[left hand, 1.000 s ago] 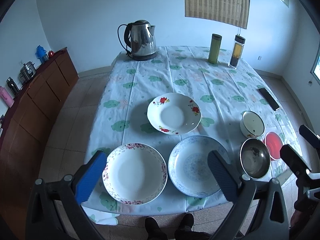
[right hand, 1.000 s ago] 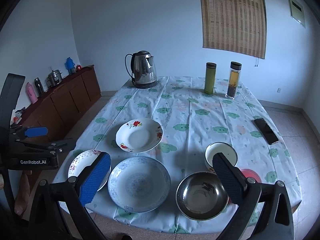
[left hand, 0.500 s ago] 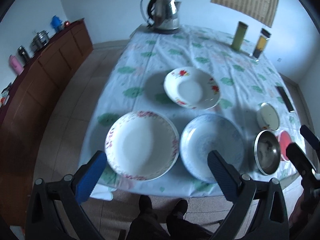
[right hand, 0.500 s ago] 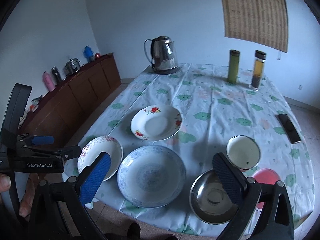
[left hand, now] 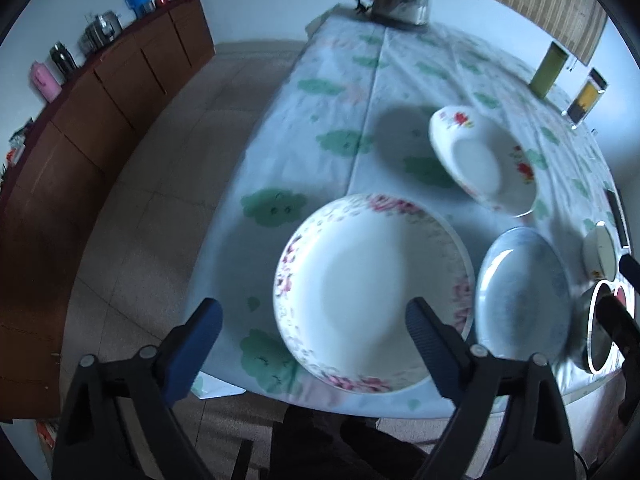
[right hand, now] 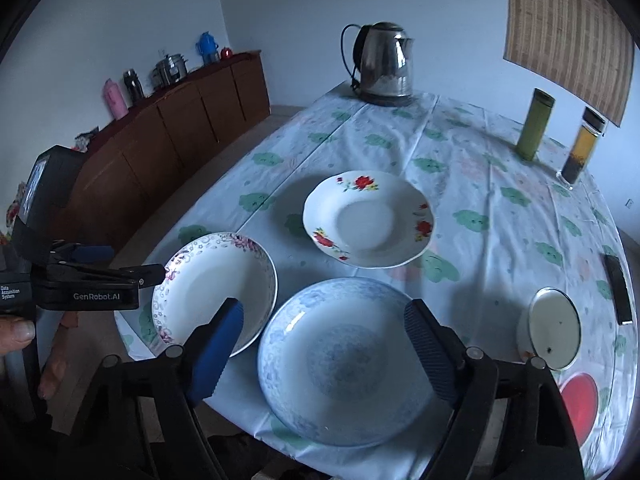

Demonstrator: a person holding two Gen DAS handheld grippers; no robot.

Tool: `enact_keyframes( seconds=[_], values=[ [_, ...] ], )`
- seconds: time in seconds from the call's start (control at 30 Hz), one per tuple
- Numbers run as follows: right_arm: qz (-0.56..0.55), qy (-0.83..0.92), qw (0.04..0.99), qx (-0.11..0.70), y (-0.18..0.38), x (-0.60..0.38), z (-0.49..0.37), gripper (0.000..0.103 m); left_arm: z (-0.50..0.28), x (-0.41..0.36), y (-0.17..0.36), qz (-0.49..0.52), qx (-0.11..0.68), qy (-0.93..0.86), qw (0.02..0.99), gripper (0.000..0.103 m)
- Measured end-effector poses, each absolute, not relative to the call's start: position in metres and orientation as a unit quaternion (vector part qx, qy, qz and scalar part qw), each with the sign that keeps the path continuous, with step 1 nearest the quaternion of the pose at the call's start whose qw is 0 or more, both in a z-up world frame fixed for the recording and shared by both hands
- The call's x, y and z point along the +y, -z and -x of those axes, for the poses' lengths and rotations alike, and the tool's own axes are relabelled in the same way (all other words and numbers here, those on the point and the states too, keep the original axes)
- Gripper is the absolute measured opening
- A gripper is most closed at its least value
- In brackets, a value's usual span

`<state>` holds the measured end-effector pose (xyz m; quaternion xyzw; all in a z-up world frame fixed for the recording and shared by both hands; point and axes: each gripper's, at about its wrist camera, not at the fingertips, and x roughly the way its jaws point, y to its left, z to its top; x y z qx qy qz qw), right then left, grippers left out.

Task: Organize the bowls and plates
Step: 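Close the left gripper on the pink-floral plate rim while the right gripper grips its rim too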

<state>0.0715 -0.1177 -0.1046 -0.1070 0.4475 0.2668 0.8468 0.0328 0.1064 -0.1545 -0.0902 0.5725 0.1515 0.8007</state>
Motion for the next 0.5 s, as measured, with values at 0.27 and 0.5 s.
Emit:
enact_keyframes(
  seconds=[0.27, 0.5],
  values=[
    [0.131, -0.291, 0.815, 0.484, 0.152, -0.058, -0.089, 0.073, -0.041, 0.134, 0.190, 0.114, 0.608, -0.131, 0.775, 0.082],
    [0.135, -0.280, 0.795, 0.520, 0.190, -0.037, -0.110, 0.061, -0.047, 0.138, 0.211, 0.126, 0.630, -0.104, 0.760, 0.056]
  ],
)
